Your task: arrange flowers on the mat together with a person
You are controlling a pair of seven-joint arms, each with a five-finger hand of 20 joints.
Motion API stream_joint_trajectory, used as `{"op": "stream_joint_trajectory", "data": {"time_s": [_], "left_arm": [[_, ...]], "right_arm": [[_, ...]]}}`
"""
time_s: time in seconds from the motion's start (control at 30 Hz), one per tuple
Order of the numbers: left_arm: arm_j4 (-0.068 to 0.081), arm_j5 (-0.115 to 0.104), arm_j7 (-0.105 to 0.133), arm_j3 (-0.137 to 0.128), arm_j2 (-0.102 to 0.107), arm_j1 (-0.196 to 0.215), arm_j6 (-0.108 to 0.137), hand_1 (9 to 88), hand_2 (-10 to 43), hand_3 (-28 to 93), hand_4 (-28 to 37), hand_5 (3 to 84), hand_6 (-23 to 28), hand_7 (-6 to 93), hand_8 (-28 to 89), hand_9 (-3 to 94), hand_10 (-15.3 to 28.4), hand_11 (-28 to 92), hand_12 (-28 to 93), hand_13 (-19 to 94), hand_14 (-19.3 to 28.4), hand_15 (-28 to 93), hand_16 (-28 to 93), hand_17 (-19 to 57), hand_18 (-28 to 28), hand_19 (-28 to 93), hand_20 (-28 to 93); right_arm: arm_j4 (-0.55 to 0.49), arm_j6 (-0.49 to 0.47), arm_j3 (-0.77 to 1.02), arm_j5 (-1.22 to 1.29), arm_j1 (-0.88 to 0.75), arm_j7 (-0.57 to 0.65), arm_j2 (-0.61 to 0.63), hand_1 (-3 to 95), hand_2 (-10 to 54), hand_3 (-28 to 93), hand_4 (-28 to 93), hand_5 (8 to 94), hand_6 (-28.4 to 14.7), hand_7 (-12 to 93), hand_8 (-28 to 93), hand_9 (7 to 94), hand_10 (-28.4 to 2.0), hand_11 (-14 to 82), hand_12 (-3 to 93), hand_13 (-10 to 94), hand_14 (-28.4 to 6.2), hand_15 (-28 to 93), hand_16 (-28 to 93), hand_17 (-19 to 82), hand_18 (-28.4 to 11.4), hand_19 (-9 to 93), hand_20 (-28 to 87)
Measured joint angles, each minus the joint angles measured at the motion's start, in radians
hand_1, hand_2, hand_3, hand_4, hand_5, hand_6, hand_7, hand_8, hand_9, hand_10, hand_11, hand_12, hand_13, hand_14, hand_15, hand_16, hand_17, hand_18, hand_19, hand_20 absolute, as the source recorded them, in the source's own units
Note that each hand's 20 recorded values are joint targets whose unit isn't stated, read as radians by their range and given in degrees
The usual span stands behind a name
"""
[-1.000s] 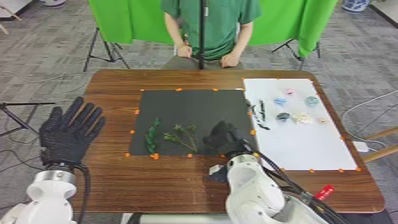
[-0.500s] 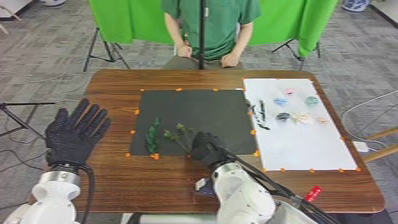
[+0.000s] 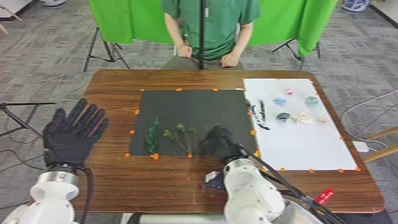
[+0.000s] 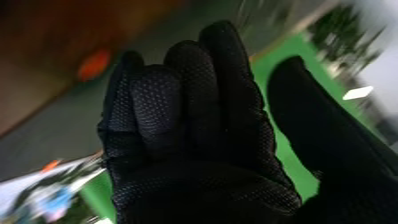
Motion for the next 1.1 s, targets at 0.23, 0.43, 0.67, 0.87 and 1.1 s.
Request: {"op": "stream_joint_trajectory", "data": {"time_s": [0.23, 0.43, 0.67, 0.87, 1.1], "left_arm": [[-0.002, -0.002, 0.013, -0.022, -0.002, 0.015, 0.0, 25.6, 16.4, 73, -28.3, 42.3, 7.6, 11.9, -9, 37.8, 14.9, 19, 9, 28, 14.6, 31, -8, -5.6, 14.9, 38, 13], [-0.015, 0.004, 0.023, -0.041, -0.001, 0.03, 0.002, 25.6, 16.3, 73, -28.3, 41.9, 7.5, 12.0, -9, 37.5, 14.8, 19, 9, 28, 14.6, 31, -8, -5.6, 14.9, 38, 13], [-0.017, 0.009, 0.028, -0.047, 0.004, 0.029, 0.001, 25.5, 16.3, 73, -28.3, 42.1, 7.5, 12.1, -9, 37.6, 14.9, 19, 9, 29, 14.5, 30, -8, -5.6, 14.9, 37, 13], [-0.016, 0.01, 0.028, -0.054, 0.013, 0.023, 0.0, 25.4, 16.3, 73, -28.3, 42.7, 7.6, 12.1, -9, 37.8, 14.8, 19, 9, 29, 14.5, 30, -8, -5.6, 14.9, 37, 13], [-0.012, 0.01, 0.029, -0.068, 0.017, 0.015, -0.002, 25.5, 16.2, 73, -28.3, 43.1, 7.6, 12.0, -9, 38.0, 15.0, 19, 9, 29, 14.4, 30, -8, -5.5, 14.8, 37, 13]], "right_arm": [[-0.012, 0.362, 0.148, 0.261, -0.07, -0.23, 0.063, 24.5, 11.8, 79, -21, 52.3, -7.9, 20, -12, 52.8, -20.0, 30.5, 22.3, 38, -18.3, 59, 18, 13, -20.9, 64, 10], [-0.013, 0.348, 0.353, 0.582, -0.126, -0.565, 0.141, 21.9, 11.8, 79, -22, 46.5, -6.7, 18, -11, 46.6, -19.1, 17.8, 19.8, 33, -16.4, 39, 17, 10, -19.5, 53, 9], [-0.035, 0.148, 0.615, 0.822, -0.234, -0.797, 0.237, 19.5, 10.7, 78, -21, 40.4, -6.4, 12, -9, 38.1, -17.8, 6.1, 16.1, 28, -14.2, 14, 17, 11, -15.5, 37, 6], [-0.042, 0.118, 0.791, 1.088, -0.342, -0.952, 0.245, 18.0, 10.4, 78, -21, 39.7, -5.9, 11, -9, 37.0, -17.4, 4.6, 15.3, 28, -14.2, 11, 18, 11, -15.0, 34, 6], [-0.039, 0.091, 0.855, 1.135, -0.381, -0.982, 0.23, 16.9, 10.1, 78, -21, 38.8, -5.7, 10, -8, 36.7, -17.0, 3.8, 15.7, 28, -14.2, 8, 20, 11, -15.0, 32, 8]]}}
